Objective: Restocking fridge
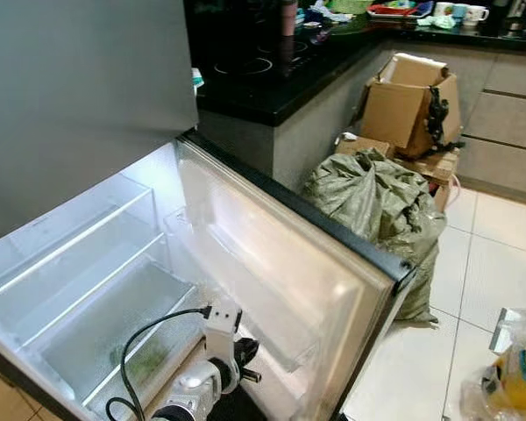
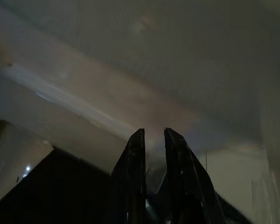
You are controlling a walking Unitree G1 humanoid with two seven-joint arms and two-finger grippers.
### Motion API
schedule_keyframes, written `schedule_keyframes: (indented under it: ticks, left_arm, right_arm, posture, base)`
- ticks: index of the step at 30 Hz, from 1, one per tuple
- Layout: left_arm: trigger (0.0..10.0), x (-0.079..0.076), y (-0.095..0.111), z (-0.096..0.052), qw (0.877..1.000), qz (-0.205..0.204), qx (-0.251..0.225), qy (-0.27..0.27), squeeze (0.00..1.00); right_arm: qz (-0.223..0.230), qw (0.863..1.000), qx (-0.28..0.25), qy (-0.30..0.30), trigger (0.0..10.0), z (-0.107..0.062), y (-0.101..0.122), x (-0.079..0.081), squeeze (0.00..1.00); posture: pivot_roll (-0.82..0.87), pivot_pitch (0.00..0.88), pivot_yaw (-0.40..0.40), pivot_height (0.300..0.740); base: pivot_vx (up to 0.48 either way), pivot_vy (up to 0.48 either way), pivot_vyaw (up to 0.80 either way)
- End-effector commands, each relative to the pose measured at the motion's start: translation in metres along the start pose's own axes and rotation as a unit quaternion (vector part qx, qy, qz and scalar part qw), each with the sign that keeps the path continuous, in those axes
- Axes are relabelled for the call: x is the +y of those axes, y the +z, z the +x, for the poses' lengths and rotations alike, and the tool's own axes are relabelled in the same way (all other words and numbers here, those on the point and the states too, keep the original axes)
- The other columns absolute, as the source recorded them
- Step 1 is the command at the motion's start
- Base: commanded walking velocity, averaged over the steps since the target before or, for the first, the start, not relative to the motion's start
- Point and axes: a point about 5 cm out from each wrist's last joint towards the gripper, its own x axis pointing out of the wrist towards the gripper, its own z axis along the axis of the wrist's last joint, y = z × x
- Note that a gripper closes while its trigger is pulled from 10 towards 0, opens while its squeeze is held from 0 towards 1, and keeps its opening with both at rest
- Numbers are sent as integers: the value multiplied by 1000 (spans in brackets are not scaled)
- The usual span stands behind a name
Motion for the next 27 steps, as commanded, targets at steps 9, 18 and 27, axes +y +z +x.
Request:
schedule_keyframes:
  ticks: [9,18,27]
  left_arm:
    - [10000,20,-41,-25,995,0,80,52,0]
    - [10000,49,-88,-71,975,-24,165,149,0]
    - [10000,55,-127,-107,946,-57,230,222,0]
  right_arm:
    - [7,1000,-4,3,10000,0,1,6,0]
    - [1,1000,-17,-3,10000,0,9,4,0]
    - [-1,999,-34,0,10000,0,16,6,0]
  posture:
    - [-161,1,58,740]
    - [-153,0,57,740]
    - [-141,0,51,740]
  base:
    - [0,0,0]
    - [0,0,0]
    - [0,0,0]
